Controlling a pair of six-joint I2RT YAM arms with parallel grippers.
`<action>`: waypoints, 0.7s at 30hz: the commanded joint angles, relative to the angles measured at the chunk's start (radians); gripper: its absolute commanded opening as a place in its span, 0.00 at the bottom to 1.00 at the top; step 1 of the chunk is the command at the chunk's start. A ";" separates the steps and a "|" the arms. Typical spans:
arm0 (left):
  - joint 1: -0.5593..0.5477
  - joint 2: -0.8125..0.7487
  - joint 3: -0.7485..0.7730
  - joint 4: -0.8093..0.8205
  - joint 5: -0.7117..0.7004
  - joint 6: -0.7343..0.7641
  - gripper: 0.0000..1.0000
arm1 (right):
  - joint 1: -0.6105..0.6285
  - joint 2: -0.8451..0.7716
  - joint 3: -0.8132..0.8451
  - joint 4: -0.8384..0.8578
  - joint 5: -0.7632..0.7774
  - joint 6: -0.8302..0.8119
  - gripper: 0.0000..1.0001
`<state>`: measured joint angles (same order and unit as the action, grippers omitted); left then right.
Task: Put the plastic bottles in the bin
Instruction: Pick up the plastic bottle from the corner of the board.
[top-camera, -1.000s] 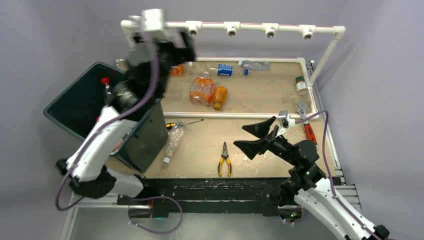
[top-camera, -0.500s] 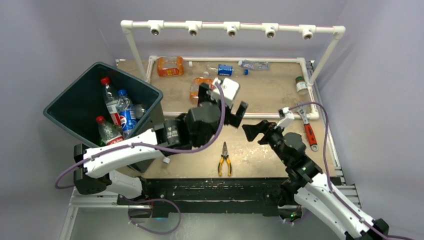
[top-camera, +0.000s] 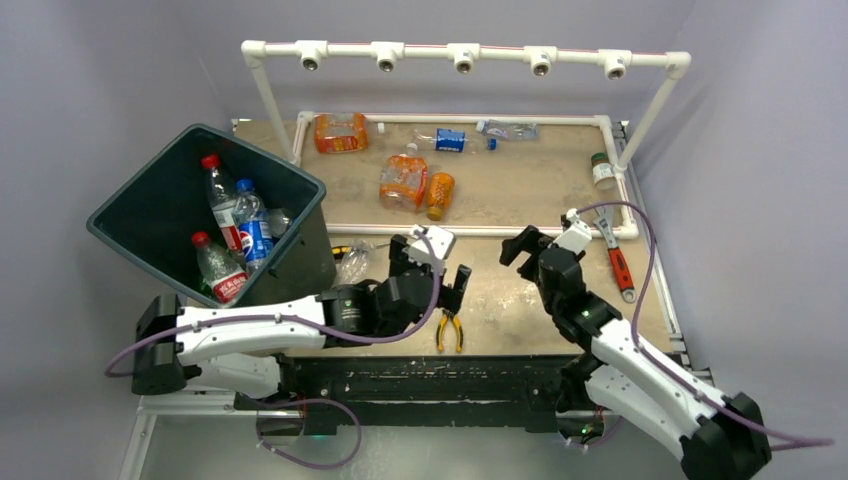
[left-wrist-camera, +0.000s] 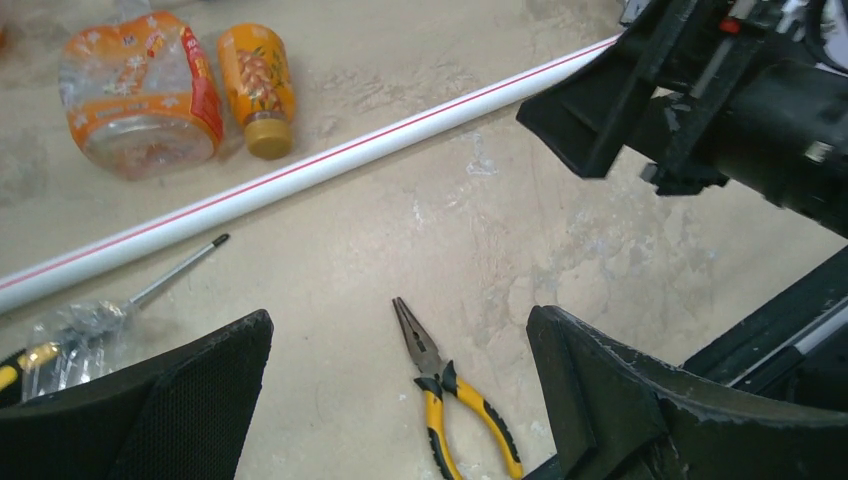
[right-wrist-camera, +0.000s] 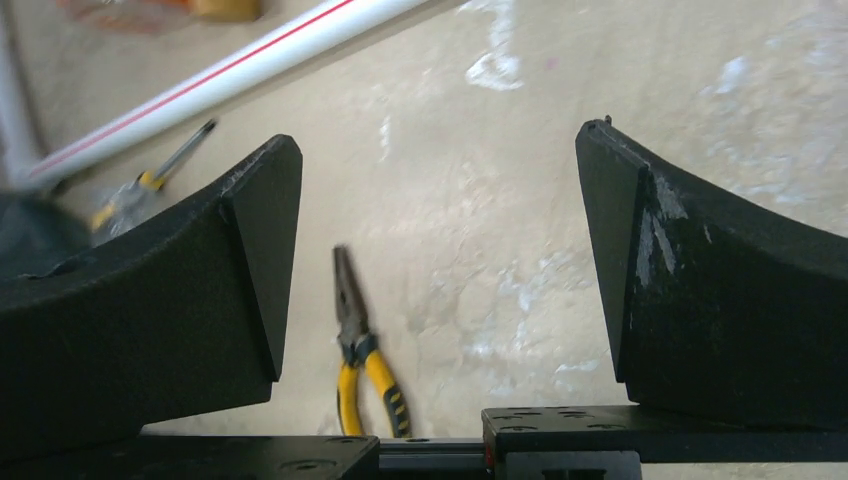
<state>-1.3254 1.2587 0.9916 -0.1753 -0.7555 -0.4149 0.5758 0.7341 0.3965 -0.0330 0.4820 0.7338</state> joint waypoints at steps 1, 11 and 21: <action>-0.004 -0.112 -0.117 0.199 -0.011 -0.129 0.99 | -0.085 0.158 0.081 0.150 0.177 0.019 0.99; -0.004 -0.133 -0.286 0.398 0.059 -0.147 0.99 | -0.308 0.608 0.427 0.300 0.204 -0.248 0.99; -0.004 -0.054 -0.463 0.653 0.185 -0.209 0.99 | -0.569 0.802 0.562 0.333 0.092 -0.386 0.99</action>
<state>-1.3254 1.1618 0.5751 0.3168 -0.6434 -0.5671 0.0616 1.4895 0.9150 0.2386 0.6128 0.4381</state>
